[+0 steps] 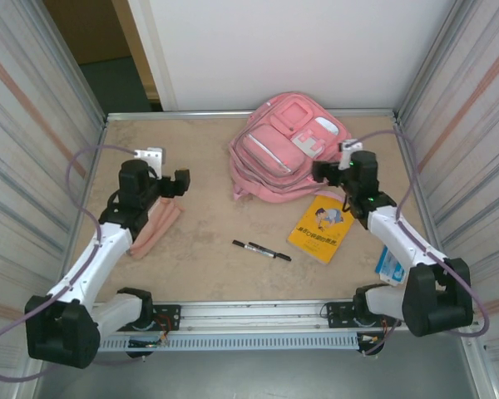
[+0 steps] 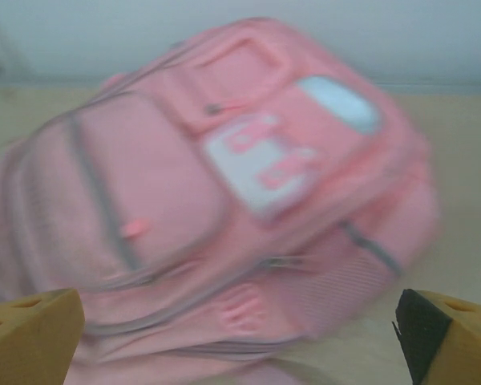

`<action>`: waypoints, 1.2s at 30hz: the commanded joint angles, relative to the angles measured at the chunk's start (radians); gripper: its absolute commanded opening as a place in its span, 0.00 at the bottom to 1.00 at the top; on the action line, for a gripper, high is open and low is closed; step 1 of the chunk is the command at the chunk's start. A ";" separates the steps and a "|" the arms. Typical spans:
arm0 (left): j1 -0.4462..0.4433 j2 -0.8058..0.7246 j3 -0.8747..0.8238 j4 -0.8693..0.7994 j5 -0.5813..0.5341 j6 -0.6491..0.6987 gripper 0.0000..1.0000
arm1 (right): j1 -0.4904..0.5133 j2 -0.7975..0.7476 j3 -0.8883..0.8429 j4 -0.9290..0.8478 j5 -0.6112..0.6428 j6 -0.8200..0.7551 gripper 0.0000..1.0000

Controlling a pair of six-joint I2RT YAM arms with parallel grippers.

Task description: Pack the student bag

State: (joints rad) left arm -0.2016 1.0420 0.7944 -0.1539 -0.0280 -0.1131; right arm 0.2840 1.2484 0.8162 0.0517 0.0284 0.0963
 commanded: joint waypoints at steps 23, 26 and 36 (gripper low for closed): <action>-0.092 -0.227 -0.137 -0.300 0.681 -0.346 0.99 | 0.241 0.734 0.836 -0.664 0.050 -0.122 0.75; -0.092 -0.251 -0.156 -0.318 0.678 -0.379 0.99 | 0.262 0.811 0.907 -0.663 0.053 -0.165 0.74; -0.093 -0.291 -0.161 -0.395 0.624 -0.412 0.99 | 0.264 0.935 0.978 -0.641 0.100 -0.281 0.30</action>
State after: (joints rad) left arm -0.2920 0.7696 0.6407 -0.5121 0.6102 -0.5034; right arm 0.5541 2.1654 1.7615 -0.5697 0.1047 -0.1196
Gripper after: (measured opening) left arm 0.986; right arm 0.347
